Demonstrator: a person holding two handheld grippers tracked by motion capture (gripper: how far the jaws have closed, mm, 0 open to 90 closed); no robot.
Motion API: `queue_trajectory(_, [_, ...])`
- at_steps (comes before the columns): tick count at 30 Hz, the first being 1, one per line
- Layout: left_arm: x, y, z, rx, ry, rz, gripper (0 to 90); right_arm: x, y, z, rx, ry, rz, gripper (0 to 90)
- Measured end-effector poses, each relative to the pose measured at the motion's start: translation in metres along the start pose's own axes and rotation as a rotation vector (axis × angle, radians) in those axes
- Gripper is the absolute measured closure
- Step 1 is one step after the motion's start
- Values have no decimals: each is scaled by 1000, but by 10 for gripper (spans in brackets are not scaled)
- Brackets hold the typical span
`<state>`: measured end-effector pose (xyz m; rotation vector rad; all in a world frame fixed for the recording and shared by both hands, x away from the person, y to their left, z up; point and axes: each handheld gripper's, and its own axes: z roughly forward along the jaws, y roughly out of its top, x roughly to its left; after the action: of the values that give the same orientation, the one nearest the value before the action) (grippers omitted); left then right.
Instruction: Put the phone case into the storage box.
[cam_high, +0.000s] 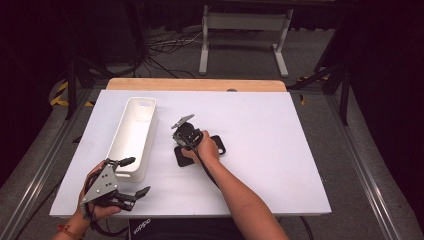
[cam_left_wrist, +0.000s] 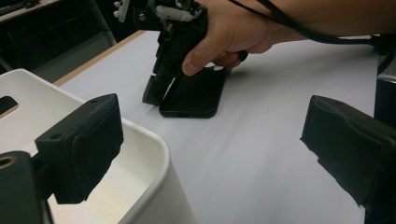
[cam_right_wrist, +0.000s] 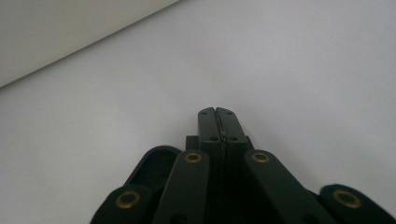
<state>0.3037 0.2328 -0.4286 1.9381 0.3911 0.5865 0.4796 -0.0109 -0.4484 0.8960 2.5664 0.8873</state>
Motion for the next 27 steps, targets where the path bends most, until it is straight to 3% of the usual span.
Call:
queue_trajectory(4, [-1,0,0,3,-1,3,62,5,-7,-7,6,15,-14,900])
queue_trajectory(6, [-1,0,1,5,2,3,62,13,-14,-13,6,16,-51,900])
queue_trajectory(15, [-2,1,2,5,5,-5,63,24,-35,-31,6,57,-86,900])
queue_trajectory(18, [-2,1,2,12,4,-8,64,30,-48,-42,-1,70,-122,898])
queue_trajectory(27, [-2,1,3,19,5,-6,64,32,-73,-62,-8,98,-137,889])
